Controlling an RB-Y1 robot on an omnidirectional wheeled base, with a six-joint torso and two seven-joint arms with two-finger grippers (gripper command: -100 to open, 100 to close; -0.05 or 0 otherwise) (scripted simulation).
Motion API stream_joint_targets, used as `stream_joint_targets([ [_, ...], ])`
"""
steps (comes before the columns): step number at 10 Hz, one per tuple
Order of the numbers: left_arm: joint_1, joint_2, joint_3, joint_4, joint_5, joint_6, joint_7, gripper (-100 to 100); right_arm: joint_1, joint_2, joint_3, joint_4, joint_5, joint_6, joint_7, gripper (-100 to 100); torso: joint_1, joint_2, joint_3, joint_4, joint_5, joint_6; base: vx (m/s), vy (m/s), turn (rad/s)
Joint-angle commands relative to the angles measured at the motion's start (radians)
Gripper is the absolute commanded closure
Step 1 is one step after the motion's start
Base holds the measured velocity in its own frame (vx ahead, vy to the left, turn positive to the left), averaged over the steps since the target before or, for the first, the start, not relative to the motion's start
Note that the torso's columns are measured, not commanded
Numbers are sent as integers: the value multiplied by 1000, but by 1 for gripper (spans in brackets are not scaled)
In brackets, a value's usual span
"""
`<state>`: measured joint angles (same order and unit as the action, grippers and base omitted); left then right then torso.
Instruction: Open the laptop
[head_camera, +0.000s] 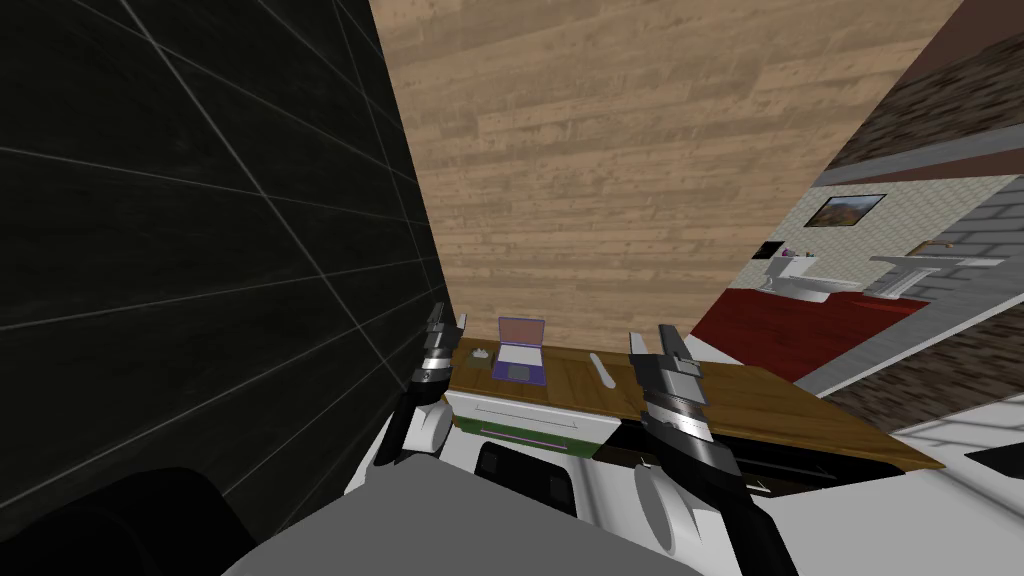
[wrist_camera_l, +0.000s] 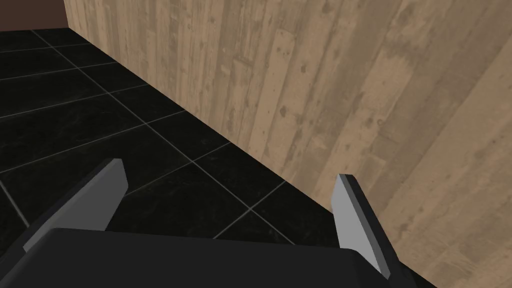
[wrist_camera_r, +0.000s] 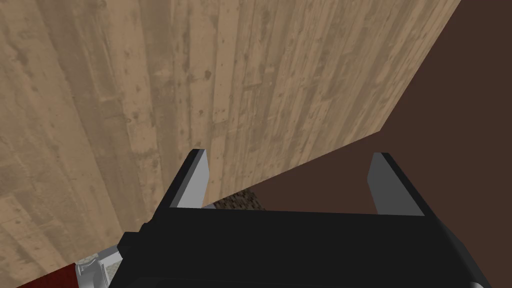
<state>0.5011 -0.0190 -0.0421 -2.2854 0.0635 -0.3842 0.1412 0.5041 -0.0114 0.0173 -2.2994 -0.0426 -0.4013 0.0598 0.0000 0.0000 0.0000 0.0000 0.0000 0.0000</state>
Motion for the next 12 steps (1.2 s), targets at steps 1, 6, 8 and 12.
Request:
stream_joint_targets([
  [1,0,0,0,0,0,0,0,0,0,0,0,0,0,0,0,0,0,40,-82,41,0,0,0,0,0],
  [6,0,0,0,0,0,0,0,0,0,0,0,0,0,0,0,0,0,396,-792,396,0,0,0,0,0],
  [8,0,0,0,0,0,0,0,0,0,0,0,0,0,0,0,0,0,544,-1087,544,0,0,0,0,0],
  [12,-36,86,14,39,2,13,11,-100,0,0,0,0,0,0,0,0,-1,734,-1471,734,0,0,3,-18,-2],
])
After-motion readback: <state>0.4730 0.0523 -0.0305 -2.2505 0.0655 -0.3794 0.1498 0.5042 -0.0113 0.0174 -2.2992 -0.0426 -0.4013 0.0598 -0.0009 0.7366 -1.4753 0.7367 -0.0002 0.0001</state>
